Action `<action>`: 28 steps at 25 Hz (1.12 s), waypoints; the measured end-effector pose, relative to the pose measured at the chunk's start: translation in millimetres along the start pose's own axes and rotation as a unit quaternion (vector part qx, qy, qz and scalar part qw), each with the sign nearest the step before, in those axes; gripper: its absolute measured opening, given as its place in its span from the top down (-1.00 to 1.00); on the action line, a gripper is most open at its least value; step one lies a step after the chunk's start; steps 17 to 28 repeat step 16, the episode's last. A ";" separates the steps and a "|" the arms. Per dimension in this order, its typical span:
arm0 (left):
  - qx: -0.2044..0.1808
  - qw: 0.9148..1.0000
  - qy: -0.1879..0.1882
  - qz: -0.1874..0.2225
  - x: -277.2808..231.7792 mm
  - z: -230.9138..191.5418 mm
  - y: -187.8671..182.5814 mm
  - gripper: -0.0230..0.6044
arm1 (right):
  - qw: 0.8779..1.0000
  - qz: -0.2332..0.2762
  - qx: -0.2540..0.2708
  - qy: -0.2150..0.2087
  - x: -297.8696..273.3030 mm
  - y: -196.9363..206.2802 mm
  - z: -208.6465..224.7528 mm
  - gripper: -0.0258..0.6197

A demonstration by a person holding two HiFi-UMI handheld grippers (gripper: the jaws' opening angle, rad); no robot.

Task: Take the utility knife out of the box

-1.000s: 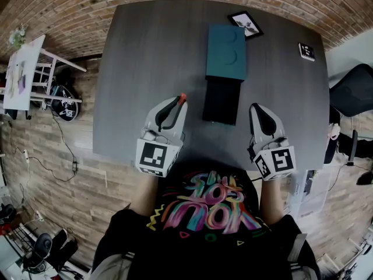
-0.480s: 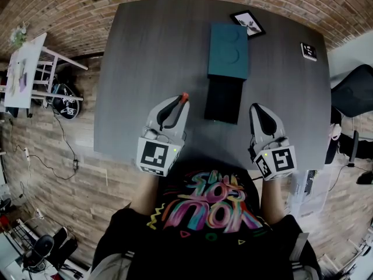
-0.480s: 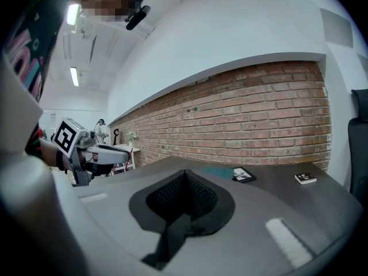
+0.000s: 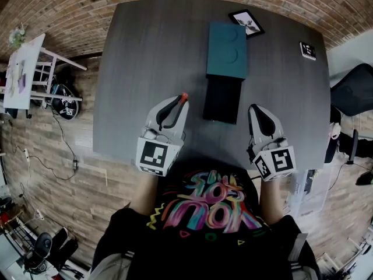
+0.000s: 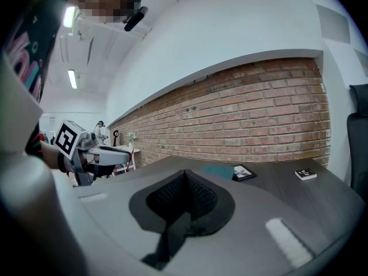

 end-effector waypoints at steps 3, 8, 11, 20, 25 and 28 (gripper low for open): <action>0.003 1.000 0.002 -0.003 -0.5 0.8 0.5 0.75 | 1.000 -0.003 0.002 -0.002 0.9 0.0 -0.9 0.92; -0.002 1.000 0.009 -0.008 -1.8 4.0 2.5 0.75 | 1.000 -0.002 0.000 0.000 1.3 -0.5 0.5 0.92; -0.008 1.000 0.013 -0.010 -3.3 5.8 3.7 0.75 | 1.000 0.000 -0.009 0.004 2.2 1.8 2.7 0.92; -0.014 1.000 0.016 -0.012 -2.9 5.4 2.3 0.75 | 1.000 -0.001 -0.017 0.009 2.7 2.9 3.0 0.92; -0.014 1.000 0.016 -0.012 -2.9 5.4 2.3 0.75 | 1.000 -0.001 -0.017 0.009 2.7 2.9 3.0 0.92; -0.014 1.000 0.016 -0.012 -2.9 5.4 2.3 0.75 | 1.000 -0.001 -0.017 0.009 2.7 2.9 3.0 0.92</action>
Point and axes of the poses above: the fingertips, and each gripper's own axes: x backward along the fingers, z to its right, y out of its underside, the point moved 4 cm from there along x, backward along the fingers, and after that the axes turned 12 degrees about z, right-handed, at the moved point
